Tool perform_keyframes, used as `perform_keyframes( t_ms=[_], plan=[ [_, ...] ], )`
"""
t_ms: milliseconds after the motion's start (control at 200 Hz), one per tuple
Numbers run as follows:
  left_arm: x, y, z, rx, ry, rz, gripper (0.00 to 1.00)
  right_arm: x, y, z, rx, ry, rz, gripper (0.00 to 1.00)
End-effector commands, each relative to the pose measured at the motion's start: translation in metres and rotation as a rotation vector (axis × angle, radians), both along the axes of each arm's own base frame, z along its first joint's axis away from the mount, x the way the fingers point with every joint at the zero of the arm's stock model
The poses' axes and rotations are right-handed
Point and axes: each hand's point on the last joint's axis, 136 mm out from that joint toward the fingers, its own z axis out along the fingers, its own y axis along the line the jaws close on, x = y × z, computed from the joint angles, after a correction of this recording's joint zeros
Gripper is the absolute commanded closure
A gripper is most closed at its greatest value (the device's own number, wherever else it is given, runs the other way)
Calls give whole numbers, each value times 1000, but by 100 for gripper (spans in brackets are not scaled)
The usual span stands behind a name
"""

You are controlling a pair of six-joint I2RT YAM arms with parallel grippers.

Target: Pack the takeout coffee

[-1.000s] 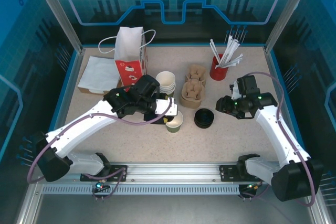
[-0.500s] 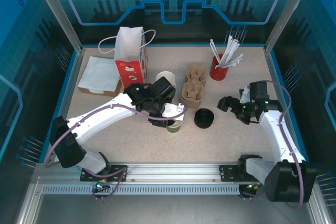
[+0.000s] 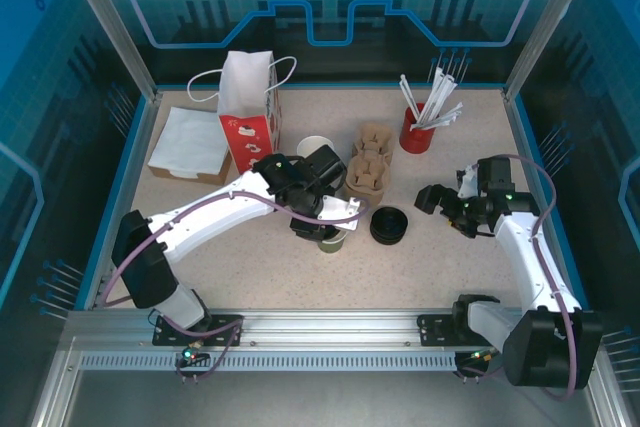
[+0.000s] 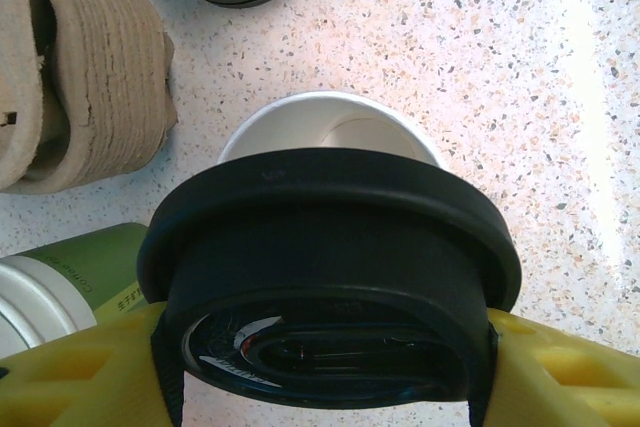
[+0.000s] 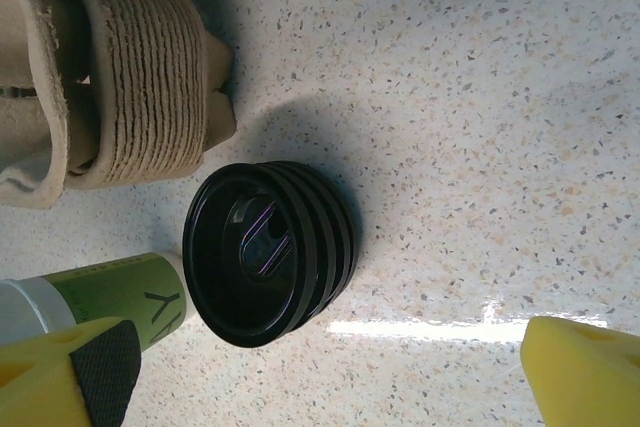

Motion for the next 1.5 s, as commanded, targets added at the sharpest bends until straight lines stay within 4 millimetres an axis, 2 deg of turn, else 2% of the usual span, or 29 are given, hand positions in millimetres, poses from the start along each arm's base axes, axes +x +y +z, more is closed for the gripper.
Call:
perform_keyframes(
  t_ms=[0, 665, 1496],
  plan=[
    [-2, 1, 2, 39, 0, -25, 36, -4, -2, 0, 8, 0, 1, 0],
    [0, -1, -11, 111, 17, -28, 35, -3, -3, -1, 18, -5, 1, 0],
    [-1, -11, -17, 127, 35, -30, 21, -5, -1, -5, 36, -2, 6, 0]
  ],
)
